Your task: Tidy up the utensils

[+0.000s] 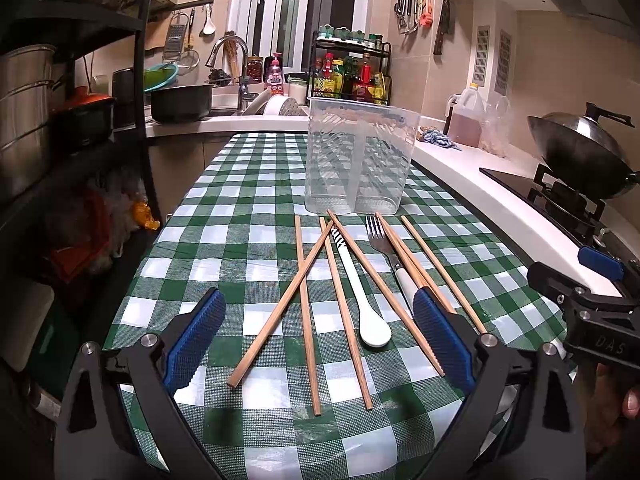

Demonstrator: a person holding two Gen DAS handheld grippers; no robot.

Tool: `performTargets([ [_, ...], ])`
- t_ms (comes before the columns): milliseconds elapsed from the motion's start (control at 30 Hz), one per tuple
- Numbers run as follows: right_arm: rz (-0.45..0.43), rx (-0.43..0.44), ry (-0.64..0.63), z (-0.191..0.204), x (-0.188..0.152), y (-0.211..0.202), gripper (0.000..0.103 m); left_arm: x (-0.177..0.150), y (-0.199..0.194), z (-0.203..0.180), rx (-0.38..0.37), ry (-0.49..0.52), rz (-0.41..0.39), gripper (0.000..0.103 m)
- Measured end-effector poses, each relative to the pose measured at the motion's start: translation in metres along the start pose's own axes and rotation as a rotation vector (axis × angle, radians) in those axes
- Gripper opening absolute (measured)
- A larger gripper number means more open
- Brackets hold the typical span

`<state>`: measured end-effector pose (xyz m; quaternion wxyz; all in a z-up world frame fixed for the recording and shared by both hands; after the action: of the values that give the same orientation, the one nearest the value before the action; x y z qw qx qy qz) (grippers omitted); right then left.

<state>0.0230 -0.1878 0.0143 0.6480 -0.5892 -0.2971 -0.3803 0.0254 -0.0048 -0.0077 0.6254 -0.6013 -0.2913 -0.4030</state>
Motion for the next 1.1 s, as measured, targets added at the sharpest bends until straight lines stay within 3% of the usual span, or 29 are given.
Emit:
performTargets([
  [600, -0.019, 0.017, 0.002, 0.003, 0.002, -0.002, 0.097, -0.002, -0.002, -0.006, -0.004, 0.024, -0.012, 0.088],
  [667, -0.021, 0.011, 0.002, 0.002, 0.001, -0.002, 0.092, -0.002, -0.001, -0.006, 0.018, 0.036, -0.008, 0.087],
  [800, -0.002, 0.012, 0.022, 0.000, -0.001, 0.006, 0.075, -0.006, 0.003, 0.000, 0.028, 0.029, 0.016, 0.076],
  [933, 0.085, 0.047, 0.044, -0.002, -0.008, 0.020, 0.058, -0.013, 0.012, 0.015, 0.059, -0.010, 0.068, 0.075],
  [1100, 0.163, 0.058, 0.049, -0.002, -0.020, 0.034, 0.053, -0.028, 0.026, 0.028, 0.072, -0.047, 0.168, 0.073],
])
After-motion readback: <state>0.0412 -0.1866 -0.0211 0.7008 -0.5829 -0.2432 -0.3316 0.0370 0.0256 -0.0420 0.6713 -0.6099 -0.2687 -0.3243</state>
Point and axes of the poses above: each gripper's, at about its wrist camera, not at the fingertips, and y roughly the way its jaws point, z to its left, x to its top, the point moved 4 cm from there along y, roughly the way its jaws point, and after that the axes turned 13 degrees about y, right-handed, at the moved point
